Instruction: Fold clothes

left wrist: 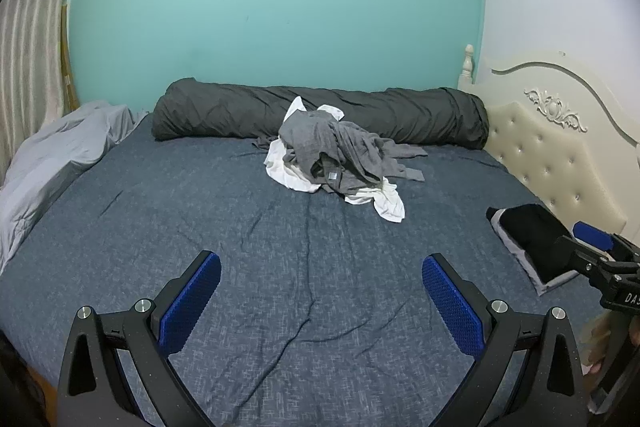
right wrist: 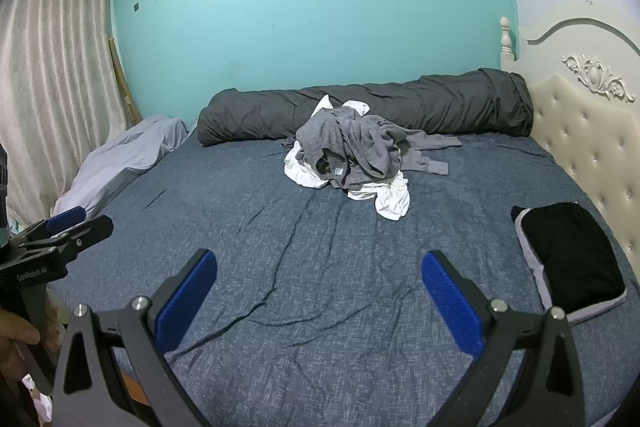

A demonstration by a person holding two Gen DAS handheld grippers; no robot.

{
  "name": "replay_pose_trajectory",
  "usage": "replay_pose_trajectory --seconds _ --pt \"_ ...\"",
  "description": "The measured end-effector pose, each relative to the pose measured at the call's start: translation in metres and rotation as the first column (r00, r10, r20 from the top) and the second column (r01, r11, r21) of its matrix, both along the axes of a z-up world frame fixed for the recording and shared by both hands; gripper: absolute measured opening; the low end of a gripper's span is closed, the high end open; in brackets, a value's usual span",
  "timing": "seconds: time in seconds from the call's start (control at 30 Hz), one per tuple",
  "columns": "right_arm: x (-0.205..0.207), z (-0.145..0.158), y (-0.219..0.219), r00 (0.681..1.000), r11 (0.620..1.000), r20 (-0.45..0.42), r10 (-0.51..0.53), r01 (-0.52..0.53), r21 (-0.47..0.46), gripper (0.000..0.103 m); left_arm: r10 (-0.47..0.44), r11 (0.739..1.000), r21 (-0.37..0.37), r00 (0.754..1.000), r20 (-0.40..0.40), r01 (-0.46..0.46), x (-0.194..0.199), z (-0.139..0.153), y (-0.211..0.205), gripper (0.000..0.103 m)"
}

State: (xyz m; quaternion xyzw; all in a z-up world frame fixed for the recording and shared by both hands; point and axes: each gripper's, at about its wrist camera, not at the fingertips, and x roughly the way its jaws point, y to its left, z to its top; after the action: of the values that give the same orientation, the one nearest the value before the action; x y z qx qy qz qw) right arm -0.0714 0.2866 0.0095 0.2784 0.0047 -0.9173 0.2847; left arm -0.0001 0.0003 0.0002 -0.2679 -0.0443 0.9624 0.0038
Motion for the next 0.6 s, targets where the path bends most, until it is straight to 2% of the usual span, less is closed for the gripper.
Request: replay_pose_trajectory --seconds 0.17,0.6 --pt "-0.001 0.005 0.001 1.000 1.000 0.001 -0.004 0.004 0.003 0.103 0.002 1.000 -0.006 1.000 -0.001 -0.002 0.002 0.001 -0.002 0.103" --pt "0.000 -0.005 0.003 1.000 1.000 -0.004 -0.003 0.003 0.012 0.103 0.004 1.000 0.003 1.000 0.012 -0.004 -0.002 -0.006 0.002 0.103"
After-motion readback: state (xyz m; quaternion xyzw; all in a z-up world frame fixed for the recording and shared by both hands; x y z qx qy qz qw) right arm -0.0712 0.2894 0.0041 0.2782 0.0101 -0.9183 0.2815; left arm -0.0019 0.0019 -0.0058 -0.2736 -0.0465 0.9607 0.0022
